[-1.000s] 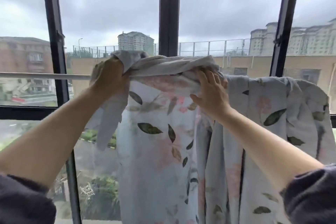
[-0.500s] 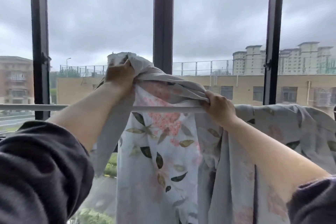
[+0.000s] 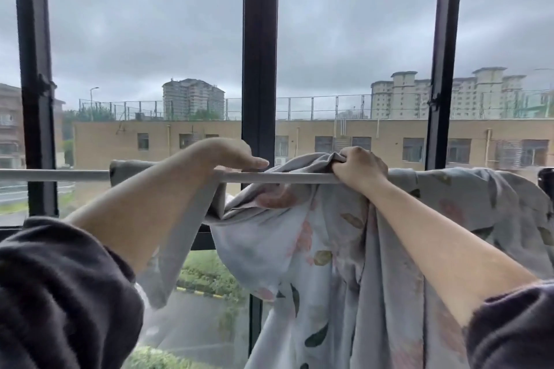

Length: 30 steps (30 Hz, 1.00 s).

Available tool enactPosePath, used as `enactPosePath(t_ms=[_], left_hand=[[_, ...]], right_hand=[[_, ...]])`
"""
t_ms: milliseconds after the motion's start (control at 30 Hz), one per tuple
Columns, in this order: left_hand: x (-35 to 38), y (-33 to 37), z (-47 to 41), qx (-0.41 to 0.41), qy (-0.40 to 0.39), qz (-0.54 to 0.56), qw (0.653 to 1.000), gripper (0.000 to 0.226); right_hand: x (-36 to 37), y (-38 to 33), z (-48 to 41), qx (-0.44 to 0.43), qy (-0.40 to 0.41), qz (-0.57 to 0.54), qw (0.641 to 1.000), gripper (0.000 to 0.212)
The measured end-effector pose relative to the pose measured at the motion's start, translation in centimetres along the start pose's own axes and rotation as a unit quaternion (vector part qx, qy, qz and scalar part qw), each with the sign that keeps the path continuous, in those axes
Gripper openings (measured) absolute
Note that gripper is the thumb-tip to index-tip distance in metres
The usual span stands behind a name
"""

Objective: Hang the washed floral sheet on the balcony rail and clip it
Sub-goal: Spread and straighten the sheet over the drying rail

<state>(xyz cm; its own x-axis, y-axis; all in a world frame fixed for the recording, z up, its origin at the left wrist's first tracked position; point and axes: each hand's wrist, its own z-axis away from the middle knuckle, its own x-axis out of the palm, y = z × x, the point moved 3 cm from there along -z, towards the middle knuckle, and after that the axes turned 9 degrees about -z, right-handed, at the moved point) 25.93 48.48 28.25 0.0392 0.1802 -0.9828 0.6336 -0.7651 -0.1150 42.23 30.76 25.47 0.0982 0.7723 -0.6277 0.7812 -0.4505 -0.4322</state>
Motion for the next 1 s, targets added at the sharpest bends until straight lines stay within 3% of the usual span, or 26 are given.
enactPosePath(t_ms=[67, 133, 233, 333, 467, 567, 667, 733, 800, 867, 933, 1000], left_hand=[[1.3, 2.1, 0.8, 0.060, -0.063, 0.098, 0.991, 0.062], [2.3, 2.0, 1.1, 0.056, -0.105, 0.146, 0.982, 0.070], [2.1, -1.3, 1.1, 0.004, -0.154, 0.132, 0.979, 0.091], [1.3, -4.4, 1.0, -0.054, -0.138, 0.071, 0.986, 0.108], [1.2, -5.4, 0.9, -0.048, -0.104, -0.002, 0.993, 0.084], [0.8, -4.7, 3.0, -0.076, -0.090, 0.021, 0.993, 0.086], [1.4, -3.7, 4.7, -0.049, -0.086, 0.075, 0.992, 0.092], [1.9, -3.4, 5.6, -0.021, -0.054, 0.053, 0.997, 0.084], [2.3, -4.2, 5.8, -0.033, -0.032, -0.026, 0.999, 0.044], [2.0, -5.1, 6.3, -0.056, 0.003, -0.137, 0.989, 0.009], [2.2, -5.7, 6.3, -0.078, 0.042, -0.185, 0.979, 0.013], [2.9, -6.1, 6.0, -0.094, 0.063, -0.183, 0.977, 0.014]], right_hand=[[0.1, 0.2, -0.1, 0.000, -0.003, -0.004, 1.000, 0.014], [0.0, 0.4, 0.0, -0.004, -0.006, 0.001, 1.000, 0.014], [-0.3, 0.8, 0.1, -0.008, 0.004, 0.005, 1.000, 0.019], [-0.2, 1.1, 0.2, -0.028, -0.004, 0.000, 1.000, 0.025], [0.3, 1.4, 0.8, -0.071, -0.032, -0.017, 0.997, 0.032], [-0.2, 1.6, 1.7, -0.143, -0.036, -0.049, 0.988, 0.033], [-1.3, 2.3, 2.6, -0.204, -0.035, -0.111, 0.972, 0.024], [-1.8, 3.5, 2.5, -0.195, -0.040, -0.031, 0.980, 0.032], [-2.1, 5.0, 2.4, -0.157, -0.072, 0.099, 0.980, 0.048], [-1.9, 6.0, 2.3, -0.166, -0.092, 0.162, 0.969, 0.046], [-1.8, 6.2, 2.4, -0.205, -0.073, 0.158, 0.963, 0.029], [-2.0, 6.4, 2.5, -0.226, -0.062, 0.111, 0.966, 0.030]])
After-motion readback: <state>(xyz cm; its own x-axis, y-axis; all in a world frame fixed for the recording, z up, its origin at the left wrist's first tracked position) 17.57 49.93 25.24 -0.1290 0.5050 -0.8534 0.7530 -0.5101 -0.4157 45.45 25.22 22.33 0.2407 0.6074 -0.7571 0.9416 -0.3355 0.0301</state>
